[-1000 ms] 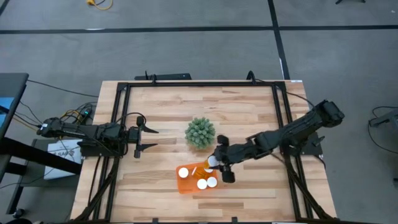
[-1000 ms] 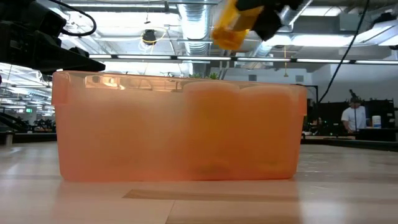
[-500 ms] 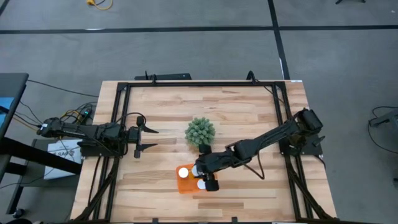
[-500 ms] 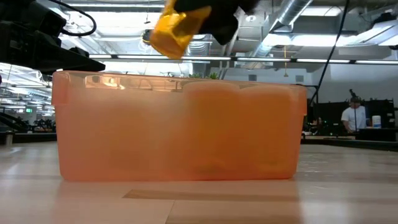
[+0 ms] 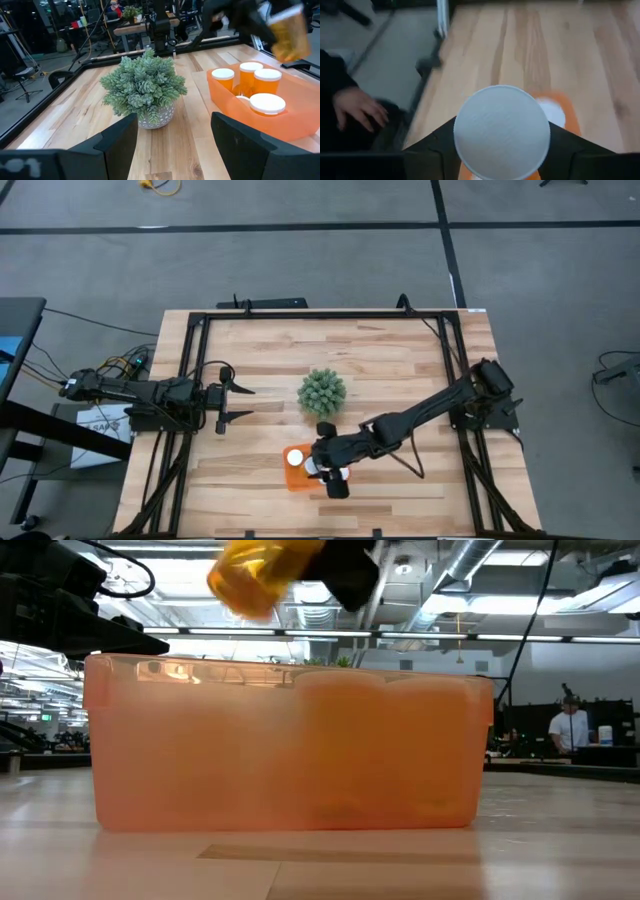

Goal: Pick and place pill bottles into a basket
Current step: Put the orange pill bottle into the orange bin

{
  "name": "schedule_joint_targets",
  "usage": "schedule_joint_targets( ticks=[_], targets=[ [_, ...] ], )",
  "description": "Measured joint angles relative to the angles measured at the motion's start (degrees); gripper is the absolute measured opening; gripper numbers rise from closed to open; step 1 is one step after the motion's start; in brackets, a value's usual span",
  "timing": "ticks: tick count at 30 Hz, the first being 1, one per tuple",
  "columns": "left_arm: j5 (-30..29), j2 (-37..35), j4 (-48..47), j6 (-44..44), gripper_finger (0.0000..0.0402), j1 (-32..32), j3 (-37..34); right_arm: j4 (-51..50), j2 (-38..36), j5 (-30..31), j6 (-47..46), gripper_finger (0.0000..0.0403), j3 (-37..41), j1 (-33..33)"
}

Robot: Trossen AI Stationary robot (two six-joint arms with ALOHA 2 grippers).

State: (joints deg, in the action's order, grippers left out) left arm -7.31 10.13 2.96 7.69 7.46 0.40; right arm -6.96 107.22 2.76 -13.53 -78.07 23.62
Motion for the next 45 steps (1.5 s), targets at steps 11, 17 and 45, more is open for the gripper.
schedule_joint_targets(
  ticks=[11,17,45],
  targets=[
    [0.0,0.0,0.0,-0.24,0.0242,0.0,0.0,2.73,5.84,-2.12,-0.35,0.0178,0.12,-0.77],
    [0.0,0.0,0.0,-0.18,0.0242,0.0,-0.02,3.25,9.01,-2.93,-1.36,0.02,0.05,-1.3],
    [0.0,0.0,0.0,-0.24,0.0242,-0.02,0.0,6.07,10.03,-4.28,1.93,0.0275,-0.25,-2.13]
  ],
)
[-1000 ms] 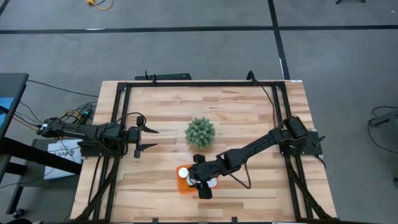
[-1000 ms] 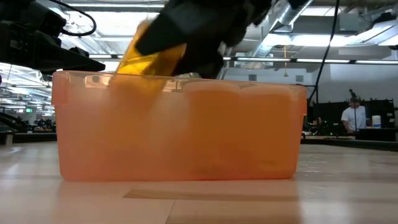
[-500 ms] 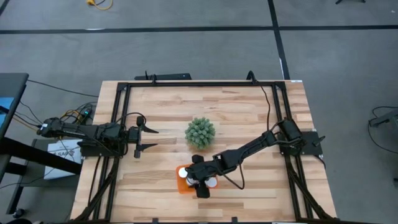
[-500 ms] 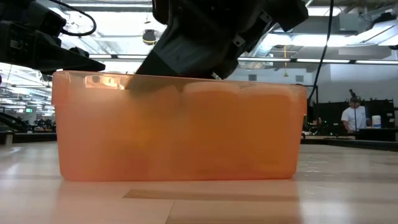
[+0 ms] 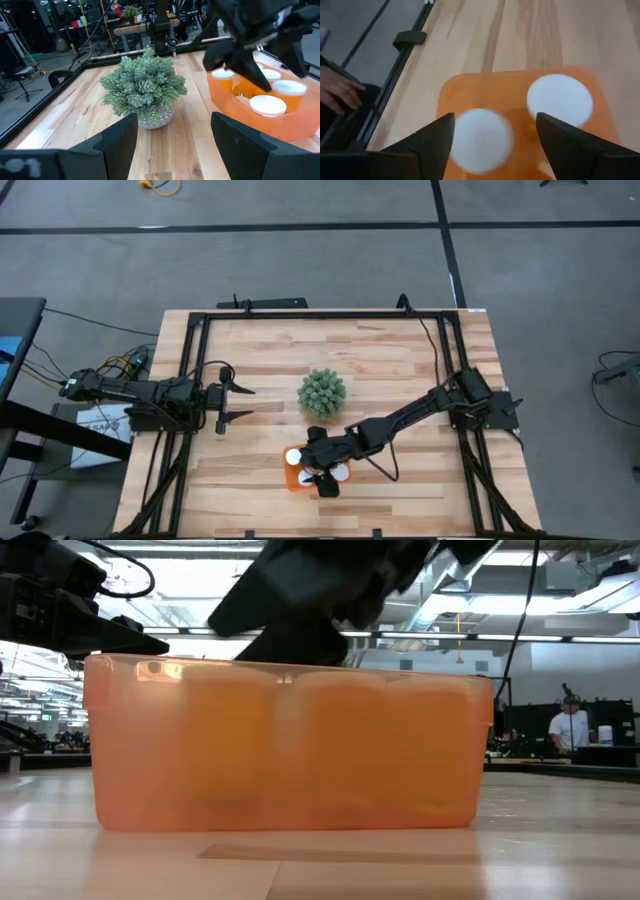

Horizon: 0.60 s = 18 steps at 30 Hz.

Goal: Pick and place pill bottles into a basket
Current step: Put the orange pill bottle into the orange bin, then return to Home Position

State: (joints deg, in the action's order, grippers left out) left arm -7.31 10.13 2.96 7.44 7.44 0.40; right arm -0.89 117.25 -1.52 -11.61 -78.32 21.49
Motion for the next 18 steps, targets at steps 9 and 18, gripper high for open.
schedule_joint_targets(
  ticks=[9,18],
  targets=[
    [0.0,0.0,0.0,0.26,0.0242,0.01,-0.01,-6.99,-7.96,0.58,3.99,0.0275,-0.39,1.81],
    [0.0,-0.01,0.0,0.17,0.0242,0.01,-0.01,-8.24,-13.89,4.84,9.58,0.0276,4.22,3.64]
  ],
)
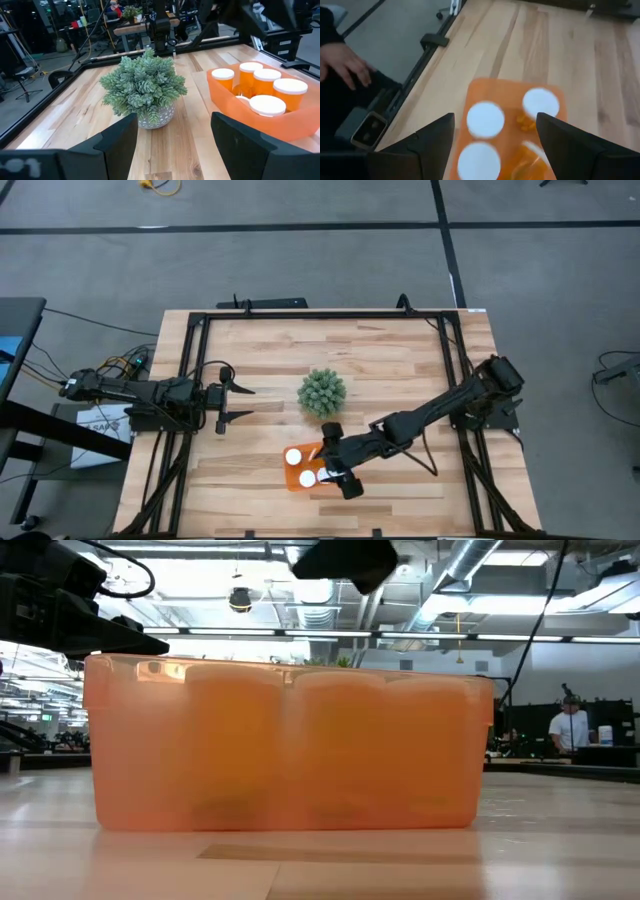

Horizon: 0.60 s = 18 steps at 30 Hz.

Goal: Pick and place pill bottles into a basket
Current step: Return to Home Position

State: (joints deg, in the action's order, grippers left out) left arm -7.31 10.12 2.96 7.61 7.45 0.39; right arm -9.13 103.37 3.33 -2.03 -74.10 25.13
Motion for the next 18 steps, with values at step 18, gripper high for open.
schedule_joint_targets(
  ticks=[18],
  targets=[
    [0.0,0.0,0.0,0.09,0.0242,0.0,0.0,34.35,-24.08,-0.4,-2.47,0.0276,36.81,3.01]
  ],
)
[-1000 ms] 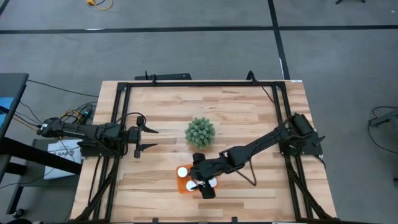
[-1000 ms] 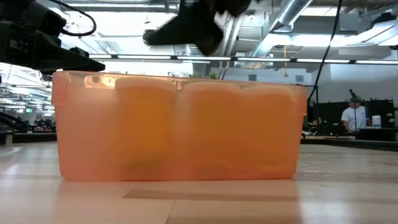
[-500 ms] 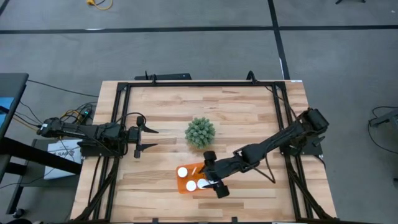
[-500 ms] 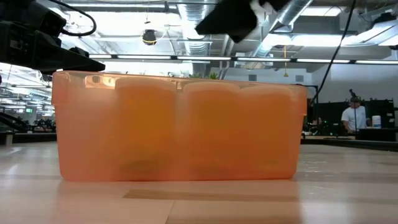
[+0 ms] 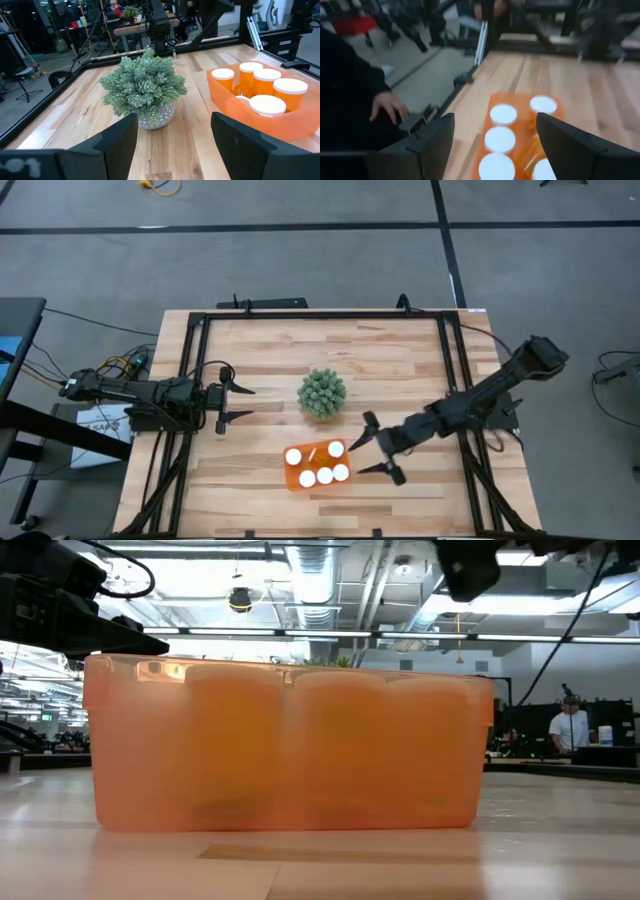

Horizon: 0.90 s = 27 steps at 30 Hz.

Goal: Pick and place pill bottles into a basket
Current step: Return to Home Position

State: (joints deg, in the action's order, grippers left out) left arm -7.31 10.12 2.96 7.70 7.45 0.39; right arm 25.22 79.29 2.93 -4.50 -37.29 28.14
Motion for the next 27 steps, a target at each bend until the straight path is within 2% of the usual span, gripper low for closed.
schedule_joint_targets(
  ticks=[9,17,27],
  targets=[
    [0.0,0.0,0.0,-0.13,0.0242,0.01,0.0,8.84,-12.4,0.03,4.42,0.0276,10.71,2.37],
    [0.0,0.01,0.0,-0.26,0.0242,-0.01,0.01,14.34,-18.55,0.16,7.86,0.0276,17.81,2.83],
    [0.0,0.01,0.0,0.0,0.0242,0.01,-0.01,25.3,-25.71,0.17,7.8,0.0276,27.49,2.1]
  ],
)
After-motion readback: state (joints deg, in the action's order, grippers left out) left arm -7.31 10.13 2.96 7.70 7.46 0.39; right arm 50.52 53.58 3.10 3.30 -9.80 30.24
